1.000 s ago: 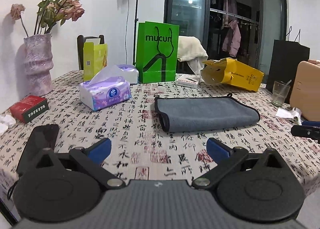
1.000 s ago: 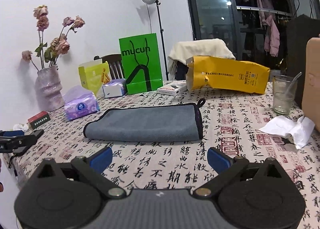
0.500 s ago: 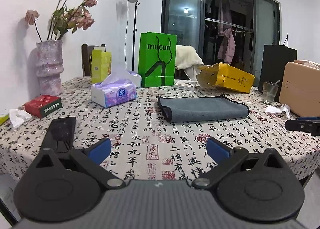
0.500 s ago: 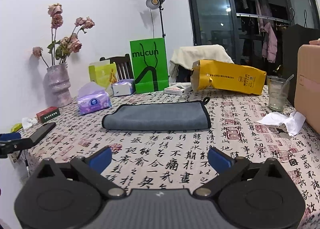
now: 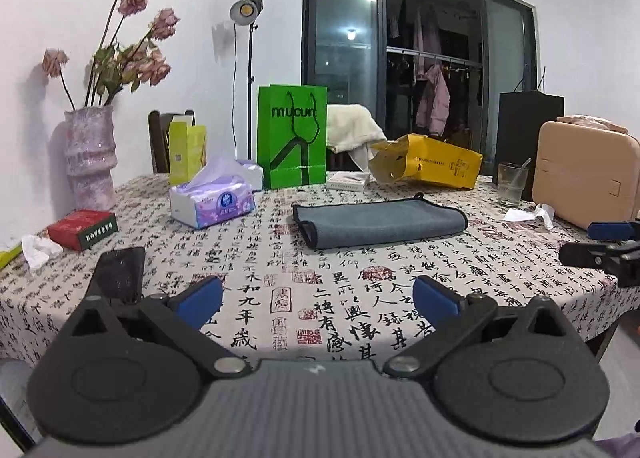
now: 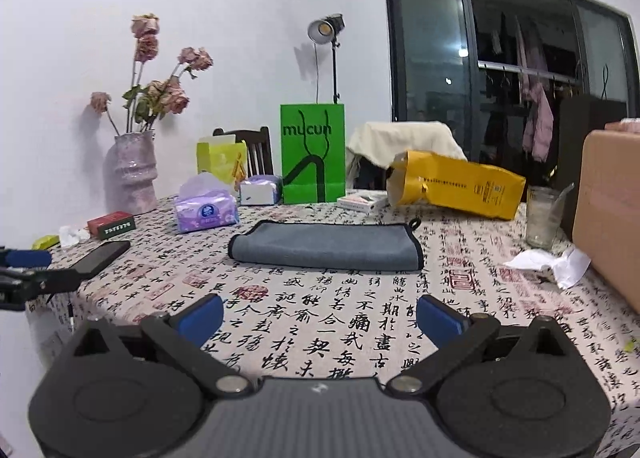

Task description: Fold towel

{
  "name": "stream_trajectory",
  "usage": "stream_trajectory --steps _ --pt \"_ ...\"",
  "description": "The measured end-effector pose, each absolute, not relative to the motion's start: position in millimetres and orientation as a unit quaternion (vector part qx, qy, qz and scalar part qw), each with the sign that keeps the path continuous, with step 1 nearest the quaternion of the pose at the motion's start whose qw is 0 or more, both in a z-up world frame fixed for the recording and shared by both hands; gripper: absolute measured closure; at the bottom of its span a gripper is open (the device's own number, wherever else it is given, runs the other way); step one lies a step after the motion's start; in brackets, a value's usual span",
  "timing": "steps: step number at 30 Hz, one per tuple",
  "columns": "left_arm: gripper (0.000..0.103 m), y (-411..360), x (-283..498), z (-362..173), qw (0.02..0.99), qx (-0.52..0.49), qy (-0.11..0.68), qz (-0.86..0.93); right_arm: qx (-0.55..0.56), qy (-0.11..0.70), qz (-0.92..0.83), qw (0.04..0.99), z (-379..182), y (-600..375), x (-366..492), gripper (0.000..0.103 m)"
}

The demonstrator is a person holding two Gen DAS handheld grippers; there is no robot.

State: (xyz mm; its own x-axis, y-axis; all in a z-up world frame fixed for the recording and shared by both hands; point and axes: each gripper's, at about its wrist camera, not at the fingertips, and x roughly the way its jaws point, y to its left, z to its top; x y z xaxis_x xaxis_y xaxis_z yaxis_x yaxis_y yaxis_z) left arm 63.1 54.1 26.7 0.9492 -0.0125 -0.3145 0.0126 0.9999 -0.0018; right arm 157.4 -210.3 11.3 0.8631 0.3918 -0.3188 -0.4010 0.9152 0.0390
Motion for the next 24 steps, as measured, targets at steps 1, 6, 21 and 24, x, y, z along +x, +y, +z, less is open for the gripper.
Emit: stream_trajectory --steps 1,6,21,24 --pt "0.0 52.6 60.9 27.1 0.988 0.001 0.157 -0.008 -0.018 0.158 0.208 0.965 11.6 -210.6 151.5 0.0" --pt "0.0 50.7 45.4 21.9 0.989 -0.007 0.143 -0.028 -0.035 0.138 0.216 0.966 13.2 -209.5 128.3 0.0" --pt "0.0 46.1 20.5 10.8 0.99 -0.017 0.136 -0.027 -0.007 0.121 0.238 0.964 10.7 -205.6 87.6 0.0" --pt "0.0 40.5 13.4 10.7 0.991 -0.009 0.128 -0.029 0.001 0.116 0.237 0.965 10.4 -208.2 78.3 0.0"
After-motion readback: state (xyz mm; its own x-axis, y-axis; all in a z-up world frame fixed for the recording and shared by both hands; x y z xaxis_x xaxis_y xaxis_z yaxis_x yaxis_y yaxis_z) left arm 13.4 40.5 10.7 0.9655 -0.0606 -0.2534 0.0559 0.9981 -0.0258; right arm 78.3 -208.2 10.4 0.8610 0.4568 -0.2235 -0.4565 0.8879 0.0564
